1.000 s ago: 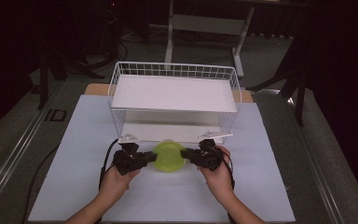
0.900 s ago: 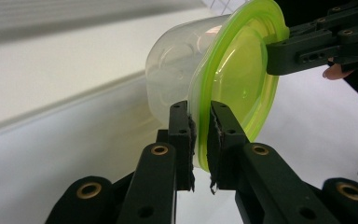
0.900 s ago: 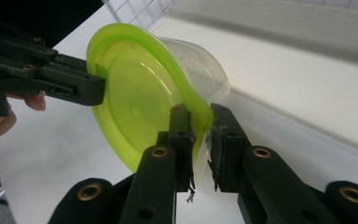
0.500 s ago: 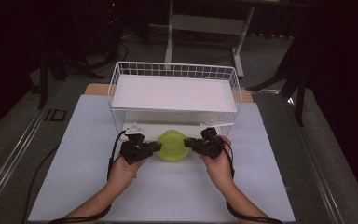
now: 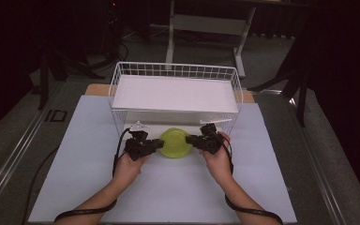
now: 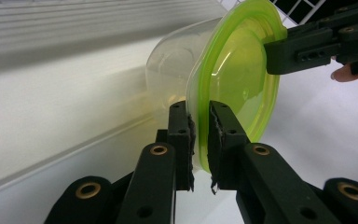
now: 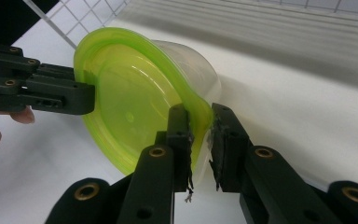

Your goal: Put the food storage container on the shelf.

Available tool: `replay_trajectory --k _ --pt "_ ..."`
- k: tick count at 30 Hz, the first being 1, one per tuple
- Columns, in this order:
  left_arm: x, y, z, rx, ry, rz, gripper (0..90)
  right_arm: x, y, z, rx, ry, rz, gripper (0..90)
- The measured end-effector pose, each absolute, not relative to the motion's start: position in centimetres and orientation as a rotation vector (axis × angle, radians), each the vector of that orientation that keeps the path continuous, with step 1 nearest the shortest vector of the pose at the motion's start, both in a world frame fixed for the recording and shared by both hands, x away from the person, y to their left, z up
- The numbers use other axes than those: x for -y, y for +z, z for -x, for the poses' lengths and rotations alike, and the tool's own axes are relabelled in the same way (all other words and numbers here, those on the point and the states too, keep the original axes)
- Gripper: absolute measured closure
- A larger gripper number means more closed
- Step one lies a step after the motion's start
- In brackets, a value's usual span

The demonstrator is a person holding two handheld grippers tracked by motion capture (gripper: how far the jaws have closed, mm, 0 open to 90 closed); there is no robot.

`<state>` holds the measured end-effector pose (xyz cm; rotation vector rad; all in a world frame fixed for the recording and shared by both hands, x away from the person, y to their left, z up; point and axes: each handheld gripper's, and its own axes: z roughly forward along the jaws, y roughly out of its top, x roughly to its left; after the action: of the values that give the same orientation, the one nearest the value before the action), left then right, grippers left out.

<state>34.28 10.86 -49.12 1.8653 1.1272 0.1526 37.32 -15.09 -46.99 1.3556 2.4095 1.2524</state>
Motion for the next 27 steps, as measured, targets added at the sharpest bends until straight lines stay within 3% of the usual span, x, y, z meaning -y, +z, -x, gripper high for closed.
replay_trajectory --k 14,27 --pt "-10.7 -49.8 -35.7 -1.129 0.150 -1.826 80.3 15.4 -47.7 -38.6 -2.395 1.260 -1.397 78.9" --pt "-10.7 -49.8 -36.2 -1.061 0.241 -1.817 76.7 15.3 -47.8 -38.9 -2.361 1.287 -1.421 76.6"
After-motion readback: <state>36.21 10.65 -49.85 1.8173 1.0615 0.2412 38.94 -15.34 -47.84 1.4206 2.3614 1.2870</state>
